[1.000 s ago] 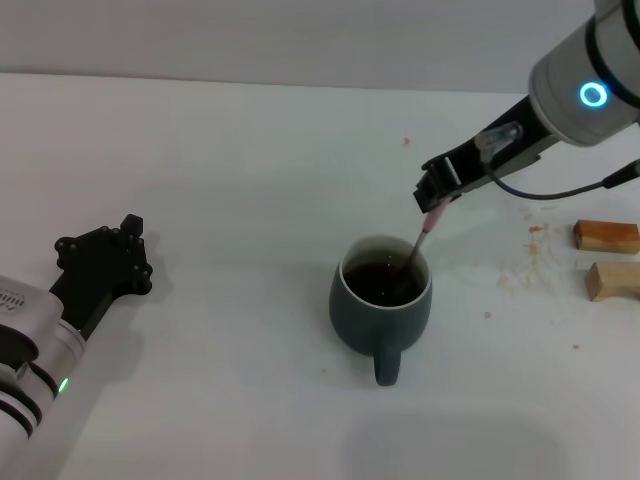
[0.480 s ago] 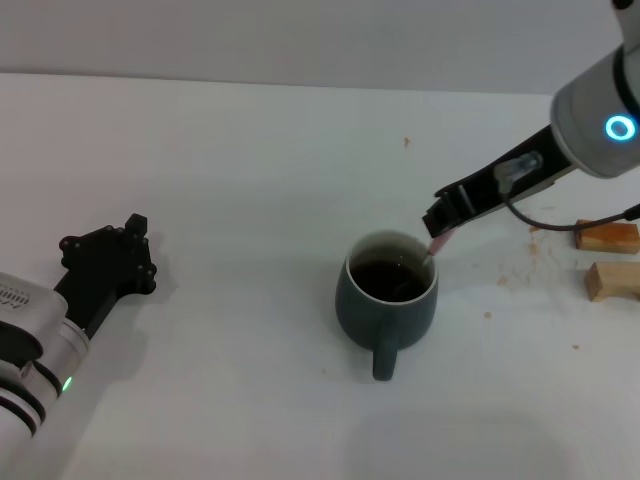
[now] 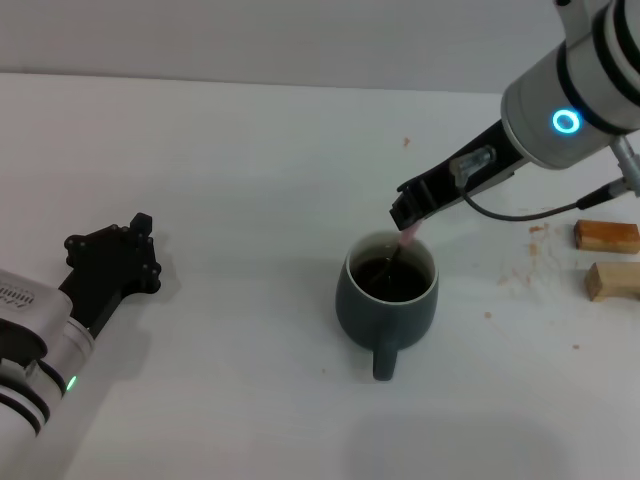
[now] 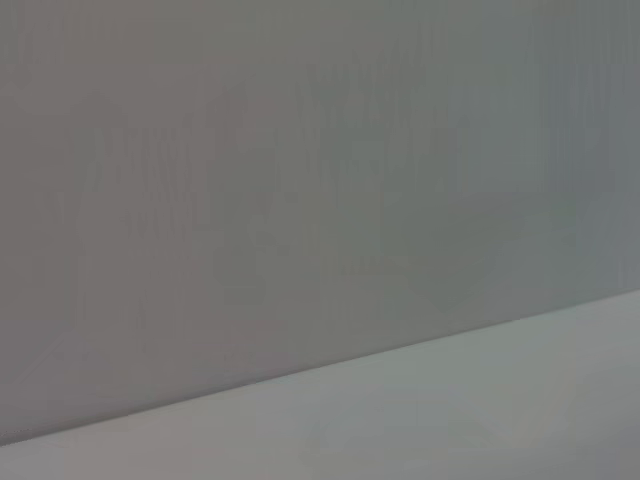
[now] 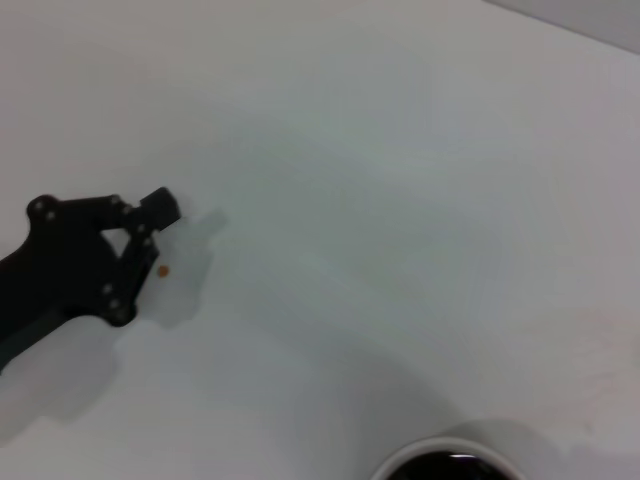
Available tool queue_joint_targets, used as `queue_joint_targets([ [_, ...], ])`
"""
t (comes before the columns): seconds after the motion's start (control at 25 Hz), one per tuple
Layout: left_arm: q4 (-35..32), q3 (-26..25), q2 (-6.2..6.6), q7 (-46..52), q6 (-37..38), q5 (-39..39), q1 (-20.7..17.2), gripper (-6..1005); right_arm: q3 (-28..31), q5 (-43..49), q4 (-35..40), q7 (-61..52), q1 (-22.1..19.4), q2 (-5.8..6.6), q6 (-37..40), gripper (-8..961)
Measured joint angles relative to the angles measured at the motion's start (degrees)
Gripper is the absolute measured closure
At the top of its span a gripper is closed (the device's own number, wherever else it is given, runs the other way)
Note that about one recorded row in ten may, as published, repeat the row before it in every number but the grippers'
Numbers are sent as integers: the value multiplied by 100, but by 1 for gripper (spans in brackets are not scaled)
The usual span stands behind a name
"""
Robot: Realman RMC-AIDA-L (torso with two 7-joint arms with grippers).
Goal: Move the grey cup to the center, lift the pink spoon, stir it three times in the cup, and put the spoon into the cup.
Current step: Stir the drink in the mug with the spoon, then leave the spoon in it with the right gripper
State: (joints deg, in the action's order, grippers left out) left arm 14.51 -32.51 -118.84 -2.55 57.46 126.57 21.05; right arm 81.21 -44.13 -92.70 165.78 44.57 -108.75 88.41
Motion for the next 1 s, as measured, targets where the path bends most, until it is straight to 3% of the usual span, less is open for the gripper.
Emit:
queue_joint_targets([
  [0.32, -12, -9, 11, 0, 24, 0, -43, 1001, 76, 30, 43, 0, -84, 287, 17, 885],
  [0.44, -7, -32, 16, 0, 50, -1, -47, 1001, 144, 31, -70, -1, -247, 325, 93, 886],
  [0.76, 12, -44, 28, 0, 207, -22, -41, 1001, 35, 20, -287, -3, -398, 72, 140, 886],
  [1.0, 4, -107, 28, 0, 502, -41, -9, 1001, -123, 76, 0, -3, -55, 52, -70, 886],
])
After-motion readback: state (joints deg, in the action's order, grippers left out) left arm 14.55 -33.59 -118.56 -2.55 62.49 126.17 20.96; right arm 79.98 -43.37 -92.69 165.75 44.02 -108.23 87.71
